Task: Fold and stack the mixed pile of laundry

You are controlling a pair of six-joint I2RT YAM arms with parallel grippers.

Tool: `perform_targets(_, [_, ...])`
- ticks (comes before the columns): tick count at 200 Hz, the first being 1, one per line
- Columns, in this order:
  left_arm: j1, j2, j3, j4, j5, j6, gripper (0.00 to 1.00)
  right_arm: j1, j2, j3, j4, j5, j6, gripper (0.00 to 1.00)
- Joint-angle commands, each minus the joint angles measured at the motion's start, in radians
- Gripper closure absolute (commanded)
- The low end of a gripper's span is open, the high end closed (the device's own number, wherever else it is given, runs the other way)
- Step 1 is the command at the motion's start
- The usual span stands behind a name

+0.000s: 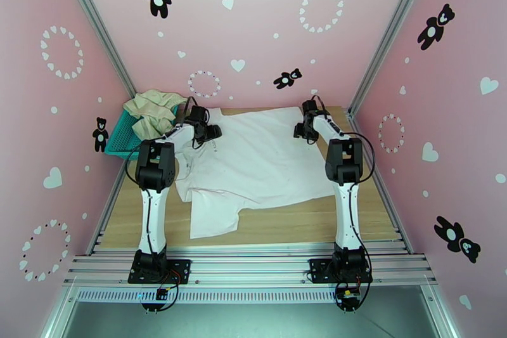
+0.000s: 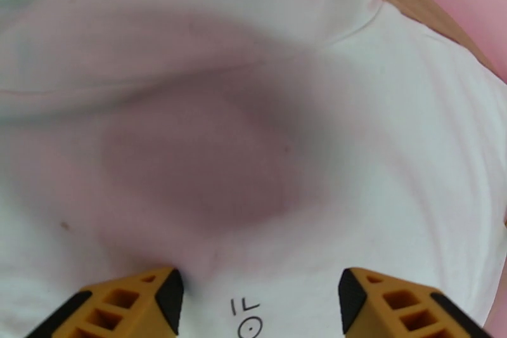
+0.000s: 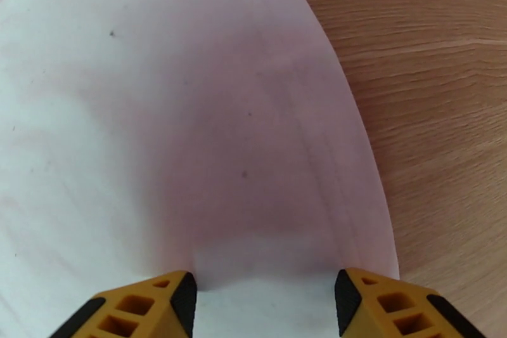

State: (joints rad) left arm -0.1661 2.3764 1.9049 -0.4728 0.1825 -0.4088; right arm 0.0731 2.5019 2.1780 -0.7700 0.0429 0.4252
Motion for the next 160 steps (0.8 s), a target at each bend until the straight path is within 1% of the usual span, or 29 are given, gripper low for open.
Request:
perform_targets(1, [-0.003, 0.085, 0.069, -0.025, 0.049, -0.028, 0.30, -0.025, 0.087, 0.078, -0.065, -0.057, 0.092, 0.39])
perform_targets(20, [-0.003, 0.133, 0.142, -0.040, 0.056, -0.026, 0.30, -0.050, 0.117, 0.106, -0.056, -0.109, 0.141, 0.41])
perform_targets(52, [-0.002, 0.191, 0.275, -0.098, 0.062, 0.003, 0.30, -0.078, 0.149, 0.166, -0.044, -0.139, 0.170, 0.42])
perform_targets(69, [-0.003, 0.156, 0.281, -0.102, 0.077, 0.015, 0.30, -0.085, 0.130, 0.187, -0.065, -0.165, 0.160, 0.42])
perform_targets(84, [-0.010, 0.070, 0.249, -0.118, 0.064, 0.040, 0.27, -0.082, 0.063, 0.154, -0.063, -0.166, 0.148, 0.41])
perform_targets(97, [-0.019, -0.033, 0.188, -0.132, 0.023, 0.065, 0.22, -0.079, -0.023, 0.074, -0.026, -0.164, 0.140, 0.41])
perform_targets(110, [-0.025, -0.152, 0.095, -0.127, -0.003, 0.084, 0.17, -0.079, -0.123, -0.044, 0.026, -0.142, 0.138, 0.41])
perform_targets(131, [-0.030, -0.374, -0.132, -0.089, -0.042, 0.094, 0.12, -0.078, -0.289, -0.264, 0.117, -0.129, 0.141, 0.41])
perform_targets(142, [-0.033, -0.493, -0.262, -0.079, -0.052, 0.093, 0.11, -0.078, -0.373, -0.377, 0.151, -0.131, 0.149, 0.40])
perform_targets(160, [-0.049, -0.687, -0.492, -0.099, -0.106, 0.063, 0.11, -0.076, -0.524, -0.584, 0.210, -0.127, 0.166, 0.40])
